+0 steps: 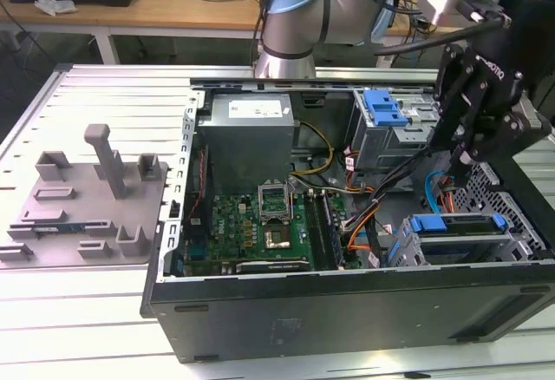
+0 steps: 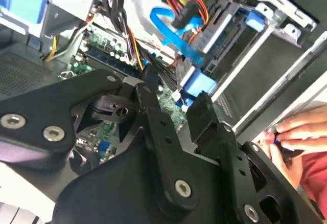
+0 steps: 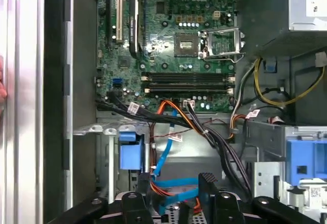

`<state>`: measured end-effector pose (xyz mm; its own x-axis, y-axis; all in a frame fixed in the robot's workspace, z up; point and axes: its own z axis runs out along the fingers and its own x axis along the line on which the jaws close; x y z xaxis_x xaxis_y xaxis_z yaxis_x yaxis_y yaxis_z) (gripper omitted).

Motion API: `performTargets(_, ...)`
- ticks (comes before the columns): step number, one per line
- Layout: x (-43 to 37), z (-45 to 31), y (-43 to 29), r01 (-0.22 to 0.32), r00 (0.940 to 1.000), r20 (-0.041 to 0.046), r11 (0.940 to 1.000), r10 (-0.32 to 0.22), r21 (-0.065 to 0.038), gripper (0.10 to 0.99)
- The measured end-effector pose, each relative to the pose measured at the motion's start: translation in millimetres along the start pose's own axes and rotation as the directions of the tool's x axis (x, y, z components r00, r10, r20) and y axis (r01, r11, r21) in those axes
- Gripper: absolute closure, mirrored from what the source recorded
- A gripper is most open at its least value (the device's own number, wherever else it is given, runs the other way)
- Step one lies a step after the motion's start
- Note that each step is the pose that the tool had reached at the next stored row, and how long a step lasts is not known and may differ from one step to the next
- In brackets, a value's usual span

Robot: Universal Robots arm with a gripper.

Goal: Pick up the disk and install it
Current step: 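Insert the first disk wire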

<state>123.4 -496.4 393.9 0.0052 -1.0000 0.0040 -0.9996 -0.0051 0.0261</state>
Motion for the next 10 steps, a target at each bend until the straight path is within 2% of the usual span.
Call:
performTargets(2,-0.1,3.1,-0.3,-0.055,0.9985,-0.0010,0.9985,0.055,0.002,0.584)
performTargets(3,0.0,3.4,-0.2,-0.062,0.9981,-0.0069,0.9981,0.062,0.004,0.584)
performTargets(4,0.0,3.4,-0.2,-0.065,0.9977,-0.0178,0.9979,0.065,0.006,0.584)
performTargets(5,-1.6,3.6,-0.3,-0.066,0.9961,-0.0571,0.9977,0.067,0.010,0.584)
performTargets(7,-8.0,3.7,-0.3,-0.067,0.9930,-0.0967,0.9977,0.068,0.013,0.584)
performTargets(8,-13.2,3.7,-0.3,-0.068,0.9899,-0.1242,0.9976,0.069,0.015,0.584)
performTargets(10,-17.6,4.2,-0.4,-0.067,0.9857,-0.1537,0.9976,0.069,0.016,0.584)
